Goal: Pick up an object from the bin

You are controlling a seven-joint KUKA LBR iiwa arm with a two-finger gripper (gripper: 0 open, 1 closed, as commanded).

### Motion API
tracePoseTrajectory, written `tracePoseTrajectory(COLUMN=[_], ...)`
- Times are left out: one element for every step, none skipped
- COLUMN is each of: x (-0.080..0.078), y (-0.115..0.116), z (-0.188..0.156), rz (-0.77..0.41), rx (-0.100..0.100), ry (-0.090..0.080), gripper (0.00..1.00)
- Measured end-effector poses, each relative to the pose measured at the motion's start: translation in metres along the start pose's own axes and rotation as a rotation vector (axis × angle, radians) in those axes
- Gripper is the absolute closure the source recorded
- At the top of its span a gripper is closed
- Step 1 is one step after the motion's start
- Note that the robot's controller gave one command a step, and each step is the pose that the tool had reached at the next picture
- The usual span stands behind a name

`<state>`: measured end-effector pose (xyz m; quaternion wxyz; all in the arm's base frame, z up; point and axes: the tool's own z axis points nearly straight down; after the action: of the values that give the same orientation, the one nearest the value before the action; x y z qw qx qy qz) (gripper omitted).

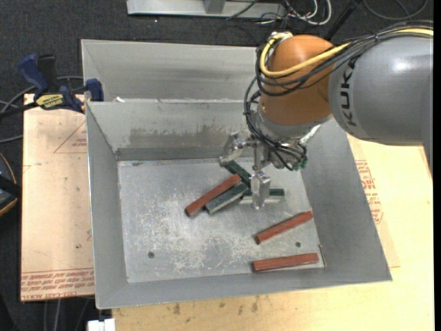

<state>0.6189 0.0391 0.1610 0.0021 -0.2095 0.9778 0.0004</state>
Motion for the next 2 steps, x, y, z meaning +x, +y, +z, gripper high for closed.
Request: tracePoseTrajectory(x=[-0.006,-0.003], y=[-0.005,-0.016], z=[0.012,0.087], rz=[-0.056,-0.032], rx=[-0.001,0.000], ry=[0.001,-0.004], gripper=[0.00,0.00])
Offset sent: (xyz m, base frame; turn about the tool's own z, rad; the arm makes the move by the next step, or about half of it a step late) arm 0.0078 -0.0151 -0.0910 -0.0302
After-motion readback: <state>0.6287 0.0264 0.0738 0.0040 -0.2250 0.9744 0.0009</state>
